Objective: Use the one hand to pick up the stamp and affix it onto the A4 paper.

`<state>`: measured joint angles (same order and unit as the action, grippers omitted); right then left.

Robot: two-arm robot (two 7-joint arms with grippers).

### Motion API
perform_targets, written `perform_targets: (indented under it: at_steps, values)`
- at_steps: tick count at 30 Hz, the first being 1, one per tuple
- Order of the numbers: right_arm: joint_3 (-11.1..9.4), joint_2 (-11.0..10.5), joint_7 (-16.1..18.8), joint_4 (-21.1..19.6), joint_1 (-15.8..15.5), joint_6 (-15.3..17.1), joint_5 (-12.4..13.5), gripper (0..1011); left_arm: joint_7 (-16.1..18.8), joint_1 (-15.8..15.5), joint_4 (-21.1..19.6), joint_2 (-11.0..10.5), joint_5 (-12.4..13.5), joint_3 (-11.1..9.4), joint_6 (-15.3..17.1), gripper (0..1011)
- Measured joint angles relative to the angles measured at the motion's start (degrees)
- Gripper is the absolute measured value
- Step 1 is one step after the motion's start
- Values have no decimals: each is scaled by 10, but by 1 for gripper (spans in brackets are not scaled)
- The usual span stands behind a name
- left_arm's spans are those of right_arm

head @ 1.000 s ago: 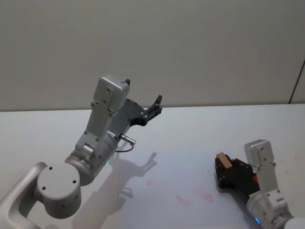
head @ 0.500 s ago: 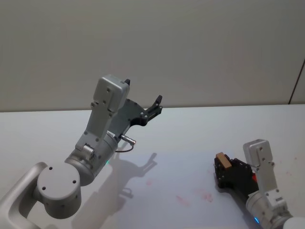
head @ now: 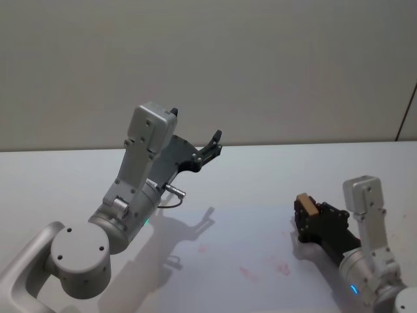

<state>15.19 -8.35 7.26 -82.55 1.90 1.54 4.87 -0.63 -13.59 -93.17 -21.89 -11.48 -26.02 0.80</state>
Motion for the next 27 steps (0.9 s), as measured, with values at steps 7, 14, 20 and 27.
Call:
perform_targets:
  at_steps: [7, 14, 20, 27]
  values:
    - [-7, -10, 3, -44, -15, 4, 21, 220, 0, 0, 0, 0, 0, 0, 0, 1001]
    - [-14, -27, 12, -77, -37, 4, 34, 220, 0, 0, 0, 0, 0, 0, 0, 1001]
    - [-24, -49, 22, -99, -59, 1, 42, 220, 0, 0, 0, 0, 0, 0, 0, 1001]
    - [-36, -73, 33, -113, -81, -4, 49, 220, 0, 0, 0, 0, 0, 0, 0, 1001]
